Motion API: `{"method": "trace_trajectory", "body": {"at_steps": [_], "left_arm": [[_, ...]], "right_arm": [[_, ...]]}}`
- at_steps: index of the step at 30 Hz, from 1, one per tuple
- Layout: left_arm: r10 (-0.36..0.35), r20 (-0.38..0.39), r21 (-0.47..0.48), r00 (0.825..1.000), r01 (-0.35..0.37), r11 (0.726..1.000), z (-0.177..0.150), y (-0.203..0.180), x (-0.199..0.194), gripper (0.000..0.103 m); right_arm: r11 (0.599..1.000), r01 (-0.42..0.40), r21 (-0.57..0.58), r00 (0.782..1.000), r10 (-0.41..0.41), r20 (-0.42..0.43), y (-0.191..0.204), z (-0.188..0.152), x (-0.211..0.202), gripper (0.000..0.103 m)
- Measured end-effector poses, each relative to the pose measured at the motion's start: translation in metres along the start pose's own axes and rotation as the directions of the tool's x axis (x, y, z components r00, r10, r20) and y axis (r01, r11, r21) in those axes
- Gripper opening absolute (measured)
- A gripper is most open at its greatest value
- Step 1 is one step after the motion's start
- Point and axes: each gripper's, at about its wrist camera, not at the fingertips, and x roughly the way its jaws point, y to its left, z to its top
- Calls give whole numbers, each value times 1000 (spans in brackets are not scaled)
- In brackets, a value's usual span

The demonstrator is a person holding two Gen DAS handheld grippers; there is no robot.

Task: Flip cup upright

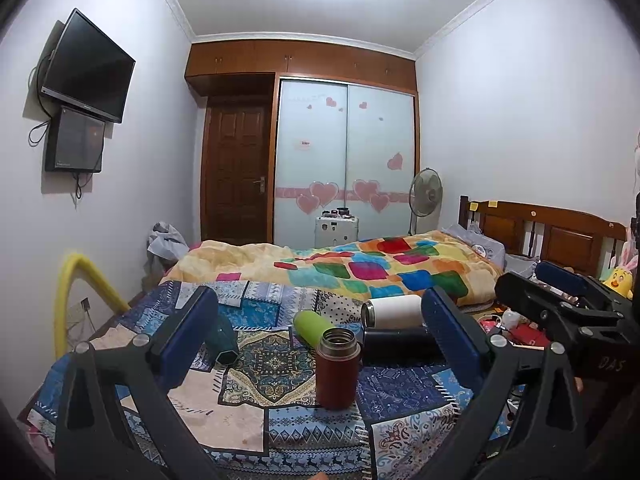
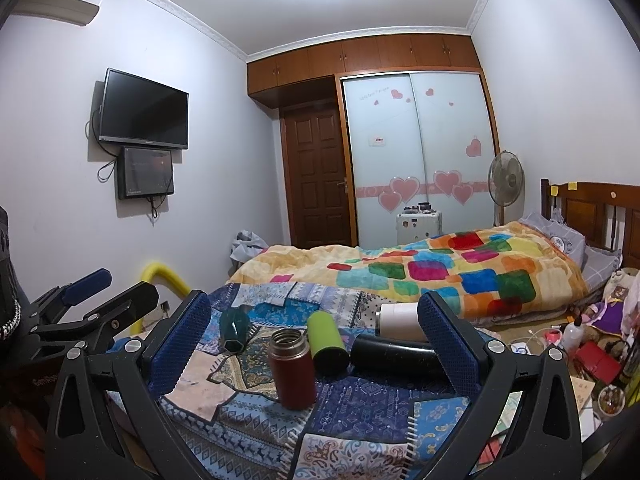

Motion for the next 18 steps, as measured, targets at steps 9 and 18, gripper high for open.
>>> {"method": "trace_trajectory", "body": {"at_steps": [9,18], "left_arm": [[-10,-11,5,1000,10,1000,-1,-3,1,103],[-15,-17,-2,1000,15,1000,-2,-2,2,103]], "right_arm": [[1000,1,0,1000,-1,-6,-2,-1,0,103],[1000,3,1,1000,-3,-13,-5,-3,1,103]]}}
